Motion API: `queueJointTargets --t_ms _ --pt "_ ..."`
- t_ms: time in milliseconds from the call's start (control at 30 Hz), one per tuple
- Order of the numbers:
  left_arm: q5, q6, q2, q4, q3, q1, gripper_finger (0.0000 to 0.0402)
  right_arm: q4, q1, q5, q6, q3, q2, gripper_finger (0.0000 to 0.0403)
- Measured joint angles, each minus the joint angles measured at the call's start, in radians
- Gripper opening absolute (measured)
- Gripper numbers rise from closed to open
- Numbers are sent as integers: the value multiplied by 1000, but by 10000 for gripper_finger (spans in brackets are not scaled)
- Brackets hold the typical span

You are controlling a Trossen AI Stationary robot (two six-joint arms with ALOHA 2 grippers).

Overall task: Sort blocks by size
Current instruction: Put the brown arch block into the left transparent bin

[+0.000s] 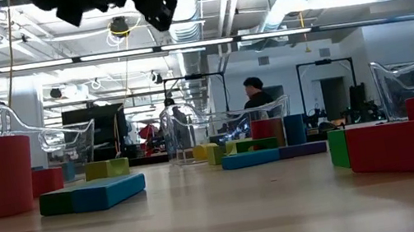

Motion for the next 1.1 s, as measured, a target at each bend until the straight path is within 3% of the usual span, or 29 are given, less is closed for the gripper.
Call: queueJointTargets --t_ms 267,533,1100 --pt "32 -66 53 51 0 16 264 4 10 25 -16 0 0 88" --pt "79 -147 87 172 0 11 265 16 -14 25 -39 0 0 88" --pt "24 -141 87 128 0 4 259 63 -39 26 -86 0 32 88"
